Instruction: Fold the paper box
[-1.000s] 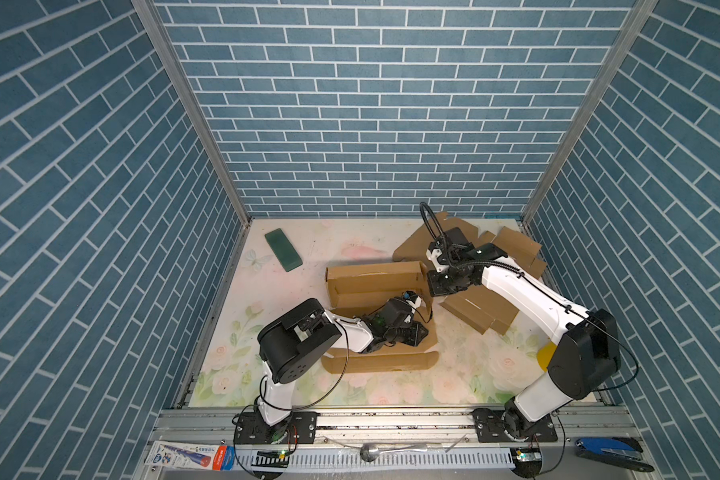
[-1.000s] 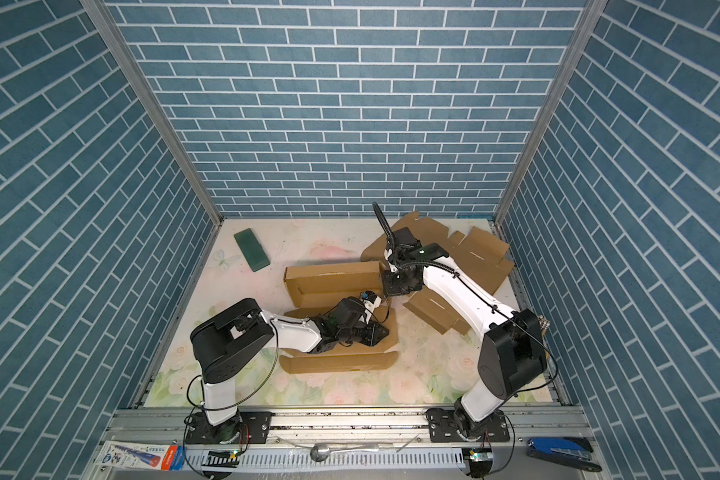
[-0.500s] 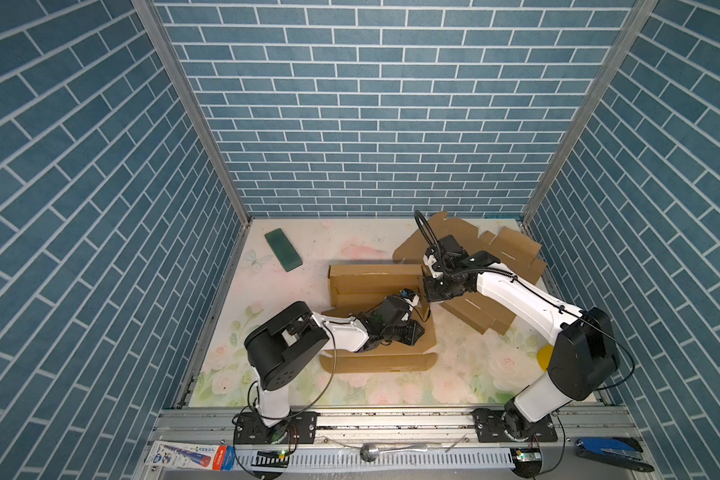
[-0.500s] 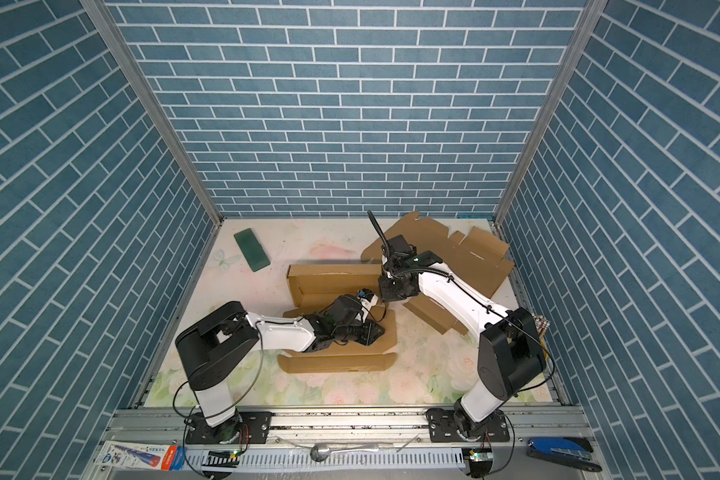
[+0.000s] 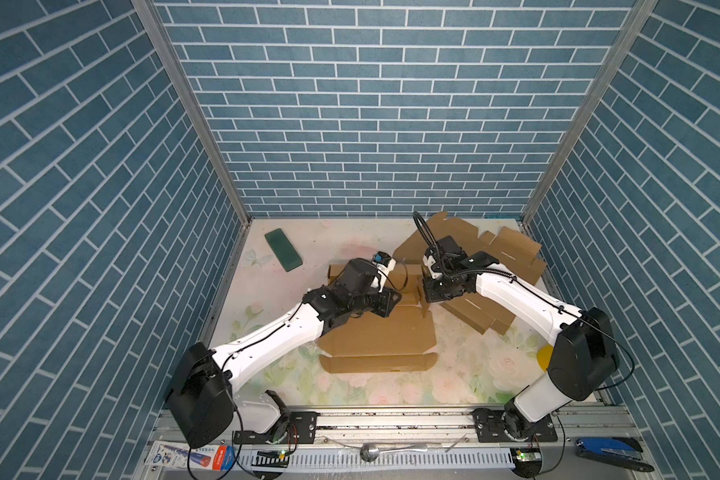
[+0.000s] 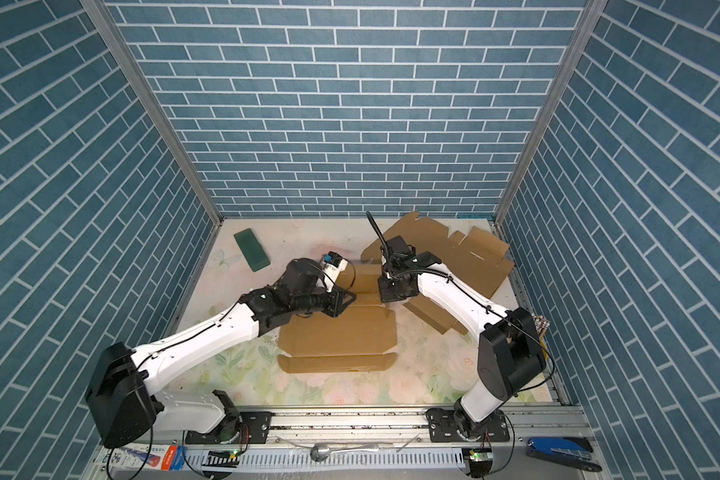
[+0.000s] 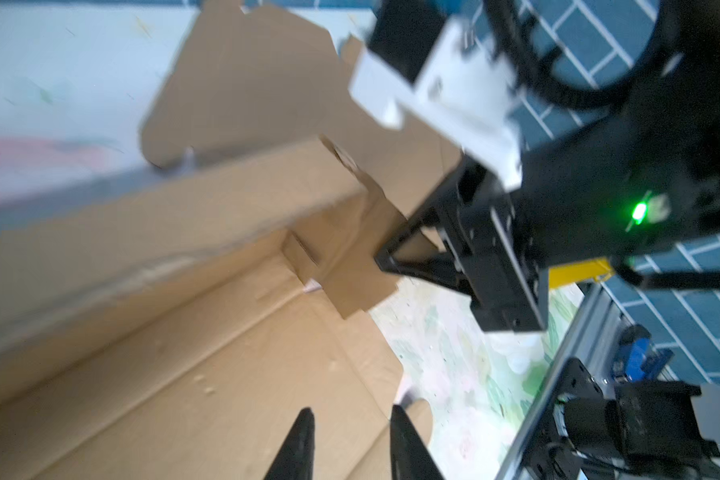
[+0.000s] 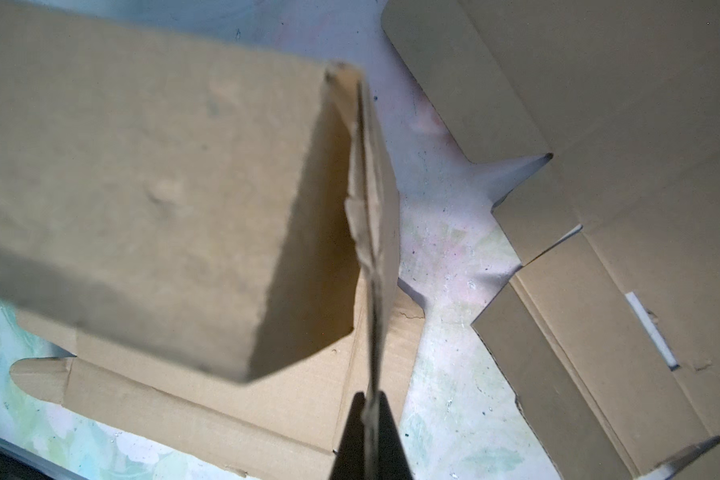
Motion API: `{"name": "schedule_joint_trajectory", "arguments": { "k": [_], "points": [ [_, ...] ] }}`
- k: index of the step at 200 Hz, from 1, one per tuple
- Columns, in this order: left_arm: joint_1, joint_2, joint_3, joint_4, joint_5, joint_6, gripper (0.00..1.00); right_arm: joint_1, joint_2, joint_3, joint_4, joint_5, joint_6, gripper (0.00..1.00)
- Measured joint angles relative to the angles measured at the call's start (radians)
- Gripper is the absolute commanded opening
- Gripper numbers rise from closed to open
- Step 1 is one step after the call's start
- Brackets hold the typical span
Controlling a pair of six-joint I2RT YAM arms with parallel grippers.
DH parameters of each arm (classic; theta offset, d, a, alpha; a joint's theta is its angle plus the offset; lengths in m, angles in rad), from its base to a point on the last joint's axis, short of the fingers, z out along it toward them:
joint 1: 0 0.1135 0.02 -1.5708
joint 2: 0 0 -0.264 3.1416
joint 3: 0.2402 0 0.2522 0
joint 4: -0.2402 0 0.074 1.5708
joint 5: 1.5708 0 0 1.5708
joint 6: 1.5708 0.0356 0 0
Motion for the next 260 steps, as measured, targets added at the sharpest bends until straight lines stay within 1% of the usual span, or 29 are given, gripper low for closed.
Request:
{"name": "schedule_joint_trajectory", "arguments": {
  "k": [14,29,53,79,97,130,182,206,225,246,260],
  "points": [
    [0.052,0.005,0.09,-0.049,0.0,0.037,0.35,0.002,0.0,0.0,0.001,0.004,0.0,0.0],
    [0.088,0.03,0.17,-0.068,0.003,0.07,0.36,0.006,0.0,0.0,0.001,0.008,0.0,0.0],
    [0.12,0.112,0.237,-0.06,0.026,0.11,0.36,0.011,0.0,0.0,0.002,0.014,0.0,0.0],
    [0.146,0.215,0.23,-0.052,0.059,0.134,0.36,0.012,0.001,0.0,0.004,0.013,0.0,0.0],
    [0.172,0.253,0.205,-0.051,0.074,0.142,0.37,0.012,0.002,0.0,0.005,0.013,0.0,0.0],
    [0.207,0.253,0.18,-0.014,0.088,0.144,0.37,0.012,0.004,0.0,0.006,0.012,0.0,0.0],
    [0.211,0.252,0.179,0.004,0.116,0.145,0.36,0.012,0.004,0.0,0.006,0.01,-0.001,0.01],
    [0.211,0.253,0.158,0.031,0.133,0.144,0.35,0.012,0.004,0.0,0.008,0.005,-0.001,0.05],
    [0.211,0.253,0.122,0.051,0.14,0.144,0.35,0.01,0.004,0.0,0.013,-0.014,-0.004,0.13],
    [0.212,0.253,0.111,0.076,0.143,0.145,0.35,-0.003,0.002,-0.002,0.024,-0.073,-0.011,0.31],
    [0.213,0.253,0.103,0.089,0.145,0.145,0.35,-0.023,-0.014,-0.02,0.042,-0.14,-0.011,0.4]
  ]
}}
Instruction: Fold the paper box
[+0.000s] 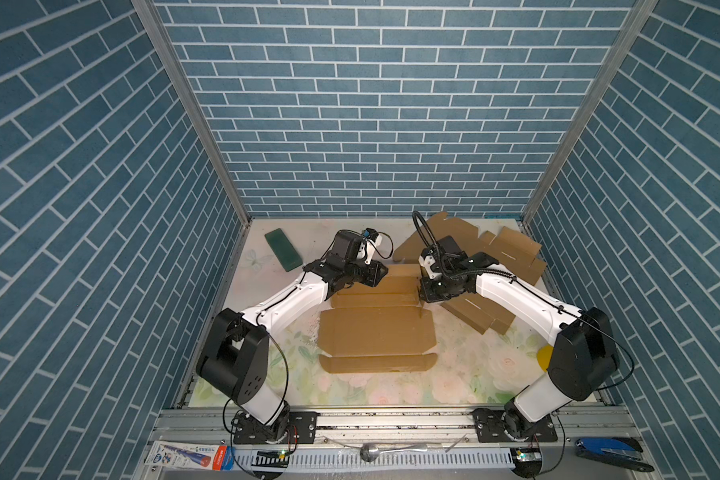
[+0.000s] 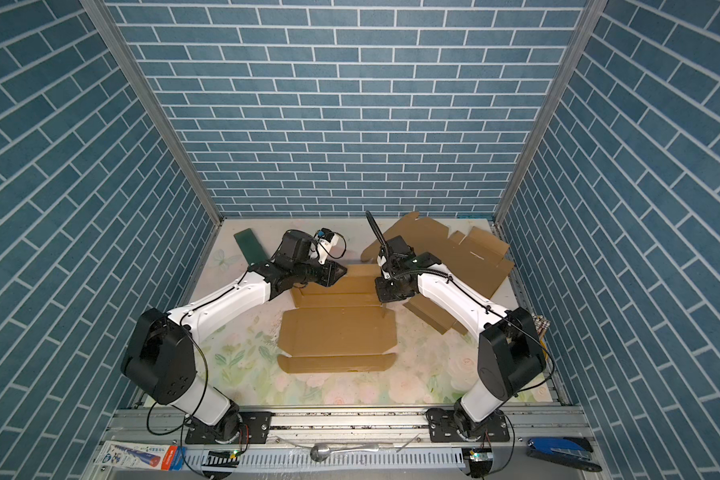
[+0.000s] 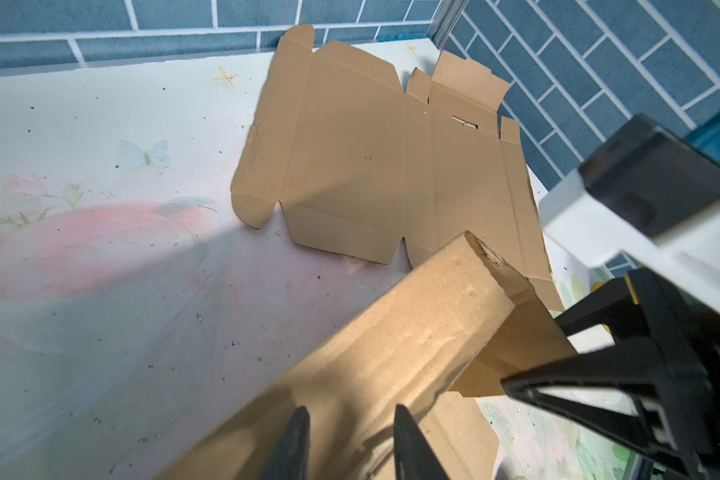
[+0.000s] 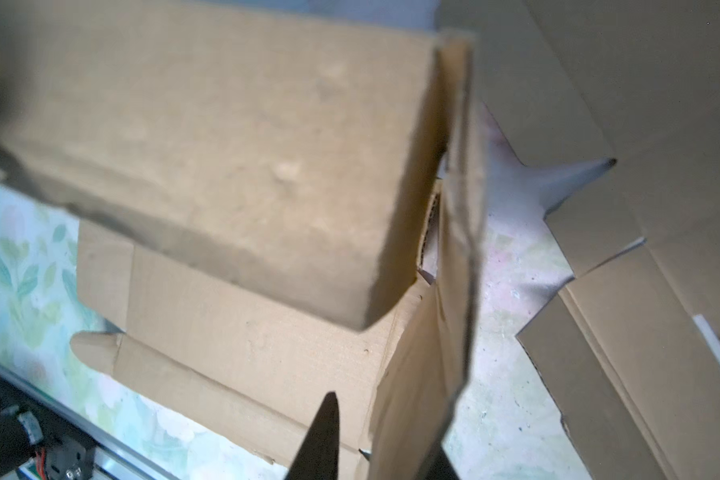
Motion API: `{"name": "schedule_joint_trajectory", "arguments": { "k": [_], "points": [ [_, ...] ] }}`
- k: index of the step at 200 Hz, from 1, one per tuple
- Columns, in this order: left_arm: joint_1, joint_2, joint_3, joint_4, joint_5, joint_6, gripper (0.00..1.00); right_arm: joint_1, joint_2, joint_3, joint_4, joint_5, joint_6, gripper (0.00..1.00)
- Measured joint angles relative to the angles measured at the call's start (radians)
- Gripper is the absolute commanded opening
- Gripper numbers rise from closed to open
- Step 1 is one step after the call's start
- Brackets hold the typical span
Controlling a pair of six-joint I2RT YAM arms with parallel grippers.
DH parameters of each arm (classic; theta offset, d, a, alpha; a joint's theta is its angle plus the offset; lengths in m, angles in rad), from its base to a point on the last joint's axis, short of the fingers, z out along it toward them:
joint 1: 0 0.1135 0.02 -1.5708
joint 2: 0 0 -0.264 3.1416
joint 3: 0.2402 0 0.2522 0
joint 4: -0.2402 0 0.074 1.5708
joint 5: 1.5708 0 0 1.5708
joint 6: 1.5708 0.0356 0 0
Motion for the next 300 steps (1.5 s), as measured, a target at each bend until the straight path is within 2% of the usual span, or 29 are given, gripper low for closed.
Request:
{"name": "schedule_joint_trajectory", "arguments": {
  "k": [26,72,87,107,127,152,178,210,257,300],
  "points": [
    [0.004,-0.001,-0.012,0.024,0.001,0.0,0.35,-0.058,-0.055,-0.02,0.017,-0.115,0.001,0.48],
    [0.006,-0.001,-0.018,0.037,0.005,0.0,0.35,-0.231,-0.187,-0.038,0.08,-0.282,0.006,0.49],
    [0.006,-0.001,-0.019,0.04,0.006,0.0,0.35,-0.309,-0.23,-0.06,0.106,-0.282,0.012,0.48],
    [0.006,-0.001,-0.02,0.045,0.006,-0.001,0.35,-0.365,-0.232,-0.079,0.124,-0.202,0.006,0.49],
    [0.006,-0.001,-0.021,0.047,0.006,-0.002,0.35,-0.331,-0.168,-0.109,0.156,-0.124,-0.023,0.51],
    [0.006,-0.001,-0.021,0.047,0.006,-0.003,0.35,-0.21,-0.104,-0.195,0.227,-0.016,-0.09,0.54],
    [0.006,-0.001,-0.022,0.047,0.006,-0.003,0.35,-0.1,-0.106,-0.281,0.34,0.005,-0.158,0.59],
    [0.006,-0.001,-0.022,0.048,0.006,-0.003,0.35,-0.051,-0.108,-0.344,0.491,0.025,-0.191,0.6],
    [0.006,-0.001,-0.023,0.052,0.006,-0.004,0.34,-0.028,-0.051,-0.384,0.732,0.132,-0.19,0.54],
    [0.006,0.0,-0.023,0.054,0.01,-0.004,0.34,0.021,0.009,-0.436,0.909,0.275,-0.177,0.42]
  ]
}}
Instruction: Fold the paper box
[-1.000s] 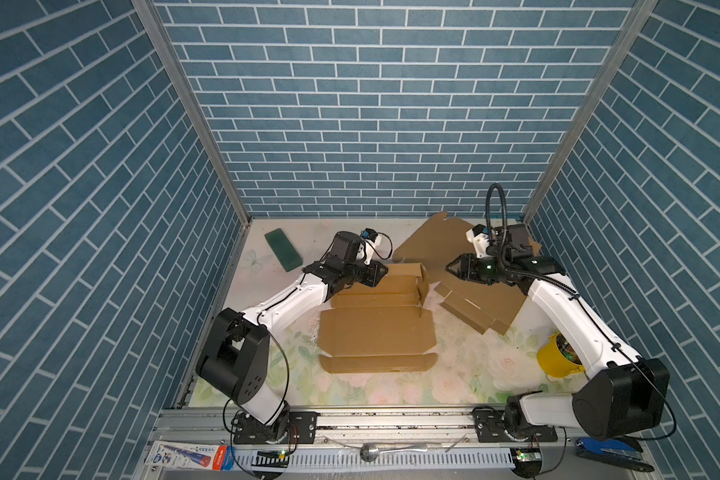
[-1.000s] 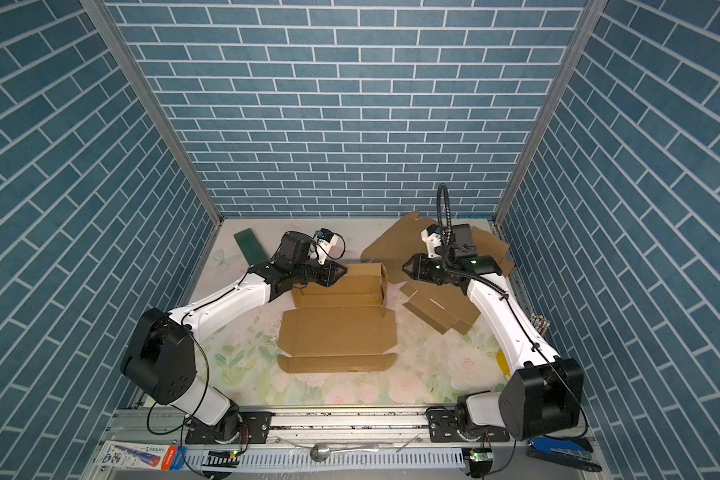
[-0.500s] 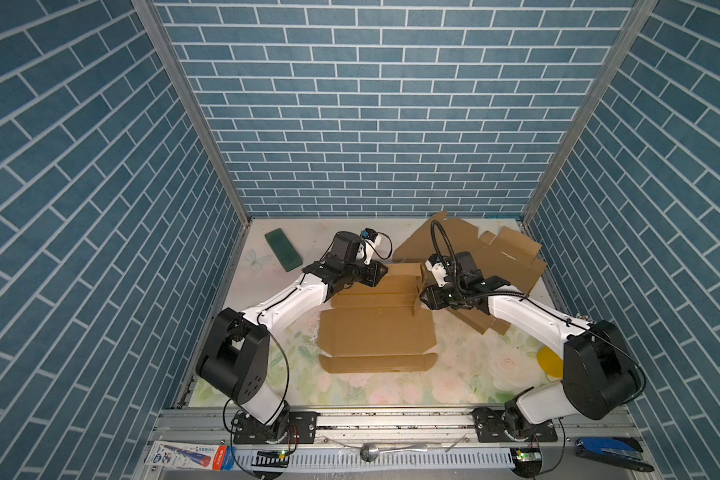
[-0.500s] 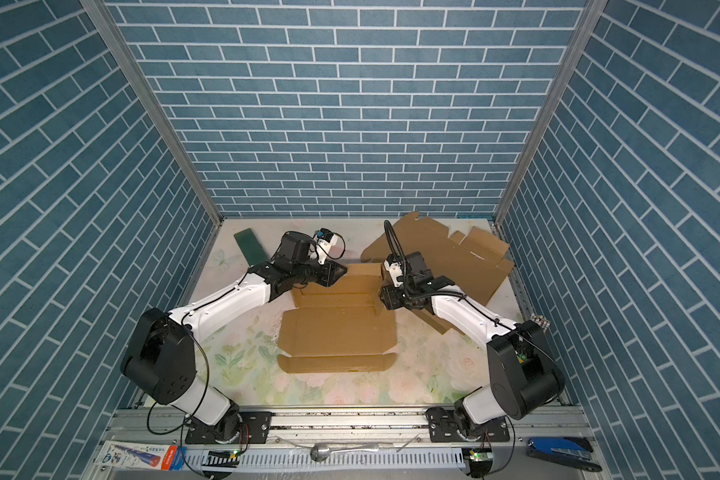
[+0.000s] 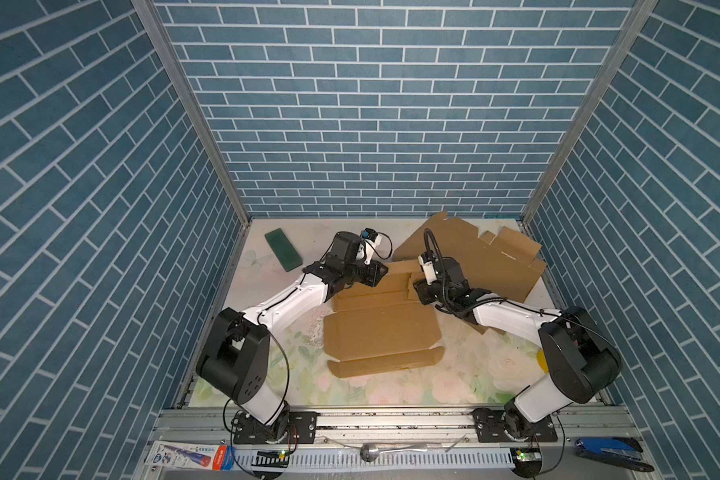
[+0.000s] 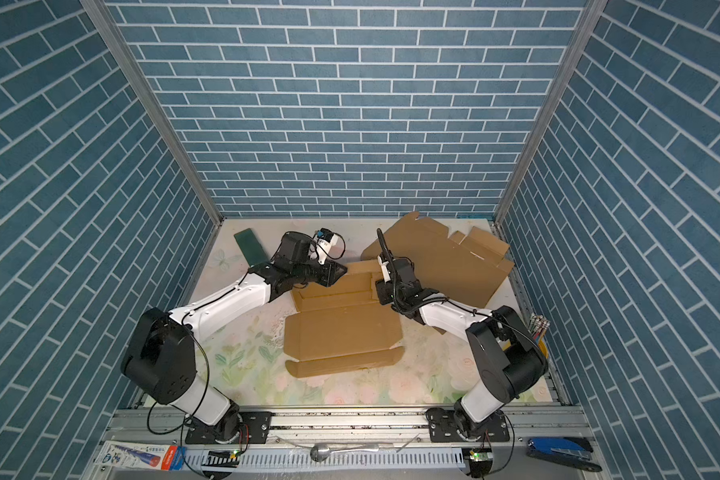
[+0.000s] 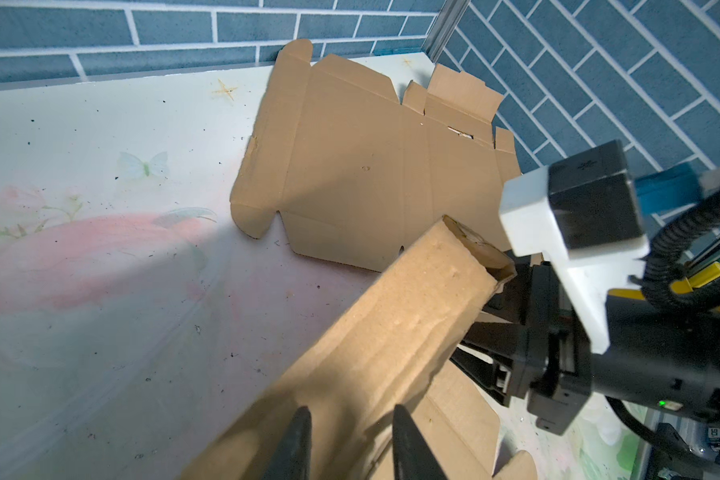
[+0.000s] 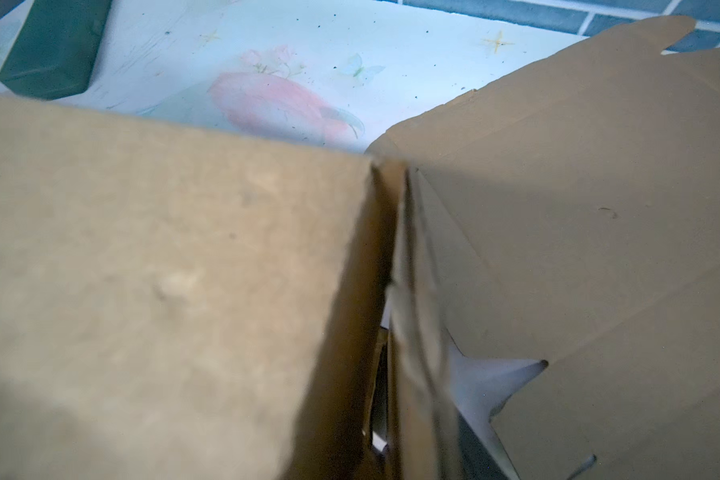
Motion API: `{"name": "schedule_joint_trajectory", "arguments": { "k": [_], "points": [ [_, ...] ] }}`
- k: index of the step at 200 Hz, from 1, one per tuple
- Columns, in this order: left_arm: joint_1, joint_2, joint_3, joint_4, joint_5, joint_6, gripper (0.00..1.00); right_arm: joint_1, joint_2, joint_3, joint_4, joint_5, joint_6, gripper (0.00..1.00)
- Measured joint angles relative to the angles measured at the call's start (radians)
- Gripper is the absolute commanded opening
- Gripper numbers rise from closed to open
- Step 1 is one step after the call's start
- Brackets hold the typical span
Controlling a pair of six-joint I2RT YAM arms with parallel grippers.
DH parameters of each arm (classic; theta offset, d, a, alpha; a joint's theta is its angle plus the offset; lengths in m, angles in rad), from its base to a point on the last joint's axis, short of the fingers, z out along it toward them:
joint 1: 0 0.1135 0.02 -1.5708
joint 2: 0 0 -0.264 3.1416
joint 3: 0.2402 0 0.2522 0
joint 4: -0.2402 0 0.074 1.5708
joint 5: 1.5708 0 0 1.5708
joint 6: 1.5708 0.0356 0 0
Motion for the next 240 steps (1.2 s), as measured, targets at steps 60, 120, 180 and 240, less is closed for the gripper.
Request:
{"name": "schedule_joint_trajectory", "arguments": {
  "k": [60,120,180,240],
  "points": [
    [0.002,0.01,0.0,0.017,0.006,0.0,0.34,0.078,0.132,-0.008,0.213,0.229,0.005,0.25],
    [0.002,0.013,0.0,0.021,0.009,0.0,0.34,0.111,0.185,-0.005,0.283,0.397,0.05,0.05],
    [0.002,0.016,0.0,0.023,0.016,0.0,0.34,0.113,0.188,-0.003,0.288,0.441,0.039,0.28],
    [0.003,0.017,0.0,0.029,0.016,0.0,0.33,0.117,0.236,0.05,0.297,0.479,0.047,0.0]
  ]
}}
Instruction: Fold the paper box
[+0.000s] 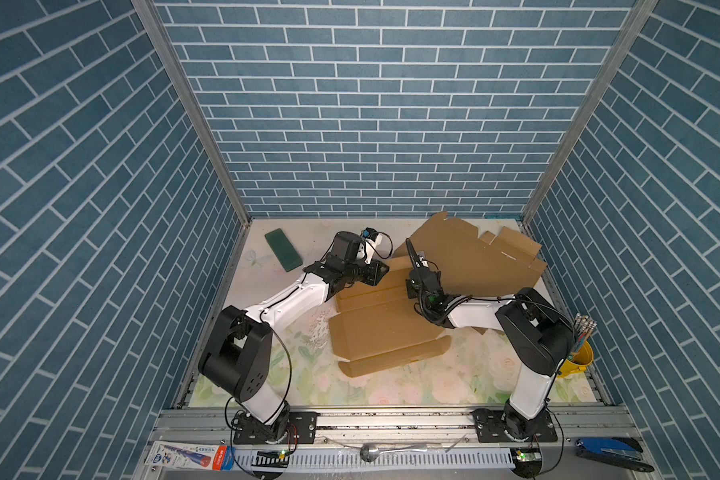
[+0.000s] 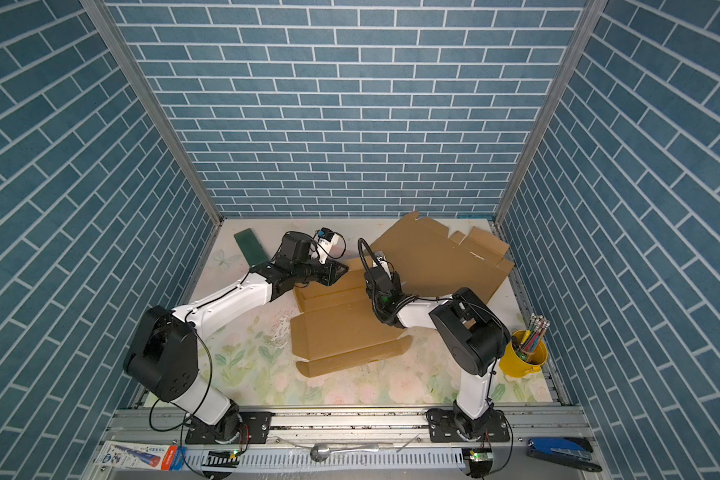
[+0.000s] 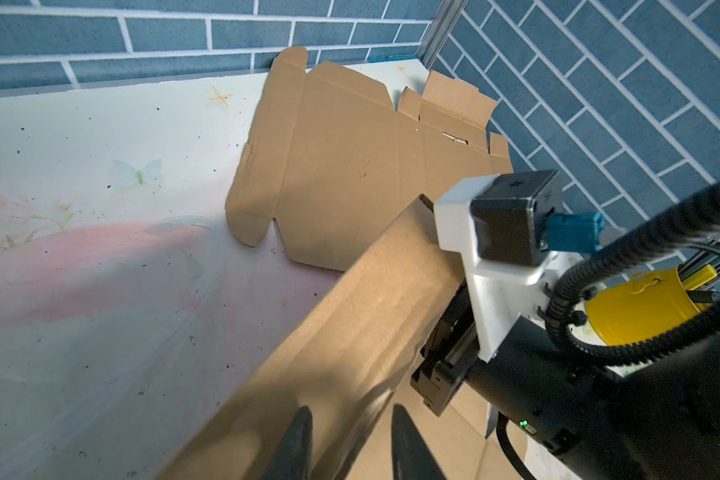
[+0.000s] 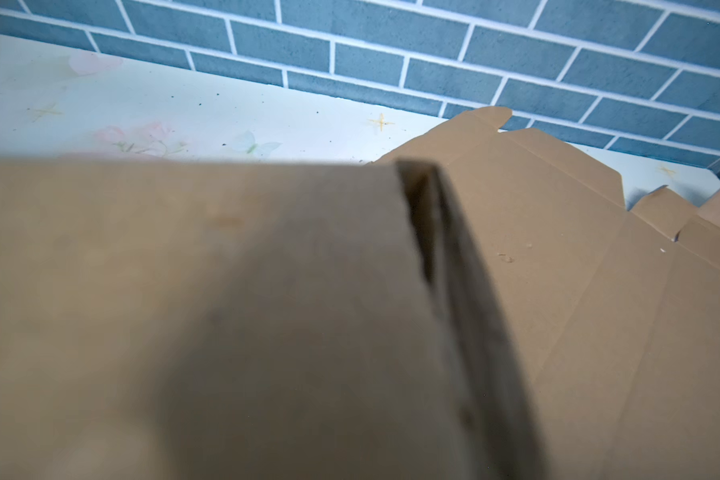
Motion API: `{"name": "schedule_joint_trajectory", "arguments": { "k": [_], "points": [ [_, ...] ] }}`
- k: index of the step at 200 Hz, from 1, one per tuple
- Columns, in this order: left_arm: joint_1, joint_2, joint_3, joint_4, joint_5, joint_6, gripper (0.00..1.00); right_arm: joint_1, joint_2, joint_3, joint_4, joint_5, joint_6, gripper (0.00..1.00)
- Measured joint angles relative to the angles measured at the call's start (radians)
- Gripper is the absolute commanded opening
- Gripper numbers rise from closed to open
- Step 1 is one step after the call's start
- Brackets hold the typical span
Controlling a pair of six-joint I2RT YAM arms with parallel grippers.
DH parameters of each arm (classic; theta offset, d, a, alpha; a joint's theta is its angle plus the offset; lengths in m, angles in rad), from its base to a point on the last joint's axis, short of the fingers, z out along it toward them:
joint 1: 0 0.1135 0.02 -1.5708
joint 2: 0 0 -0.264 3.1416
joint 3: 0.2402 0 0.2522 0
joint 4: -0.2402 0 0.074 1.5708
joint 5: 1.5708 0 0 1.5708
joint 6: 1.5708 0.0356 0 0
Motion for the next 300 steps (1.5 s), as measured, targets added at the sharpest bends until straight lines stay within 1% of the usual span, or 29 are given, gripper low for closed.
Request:
{"name": "schedule_joint_trajectory", "arguments": {
  "k": [22,33,61,83,104,134,157,183,200,215,258,285,300],
  "points": [
    [0.0,0.0,0.0,0.0,0.0,0.0,0.34,0.001,0.002,0.0,0.006,0.001,0.0,0.0],
    [0.0,0.0,0.0,0.0,0.0,0.001,0.35,0.0,0.0,0.0,0.005,-0.006,0.0,0.0],
    [0.004,-0.002,0.022,-0.037,0.0,0.018,0.48,-0.006,-0.023,0.005,-0.045,-0.056,-0.011,0.0],
    [0.017,-0.02,0.064,-0.131,-0.011,0.047,0.55,-0.011,-0.032,0.039,-0.116,-0.109,-0.032,0.0],
    [0.032,-0.059,0.113,-0.237,-0.039,0.113,0.56,-0.016,-0.044,0.066,-0.184,-0.154,-0.052,0.0],
    [0.036,-0.129,0.187,-0.379,-0.078,0.246,0.6,-0.037,-0.063,0.126,-0.316,-0.237,-0.079,0.0],
    [0.026,-0.167,0.196,-0.461,-0.116,0.352,0.62,-0.057,-0.064,0.21,-0.447,-0.316,-0.114,0.0],
    [0.009,-0.166,0.193,-0.53,-0.184,0.485,0.65,-0.08,-0.064,0.299,-0.594,-0.395,-0.166,0.0],
    [0.003,-0.156,0.191,-0.556,-0.221,0.559,0.65,-0.092,-0.063,0.348,-0.688,-0.44,-0.209,0.0],
    [0.003,-0.134,0.191,-0.558,-0.247,0.6,0.65,-0.1,-0.063,0.385,-0.759,-0.471,-0.239,0.0],
    [-0.001,-0.051,0.192,-0.559,-0.232,0.62,0.63,-0.105,-0.031,0.475,-0.883,-0.542,-0.264,0.0],
    [-0.003,-0.015,0.192,-0.559,-0.234,0.616,0.57,-0.105,-0.009,0.513,-0.936,-0.575,-0.272,0.02],
    [-0.001,0.011,0.192,-0.559,-0.245,0.61,0.51,-0.105,0.0,0.536,-0.972,-0.586,-0.276,0.05]
  ]
}}
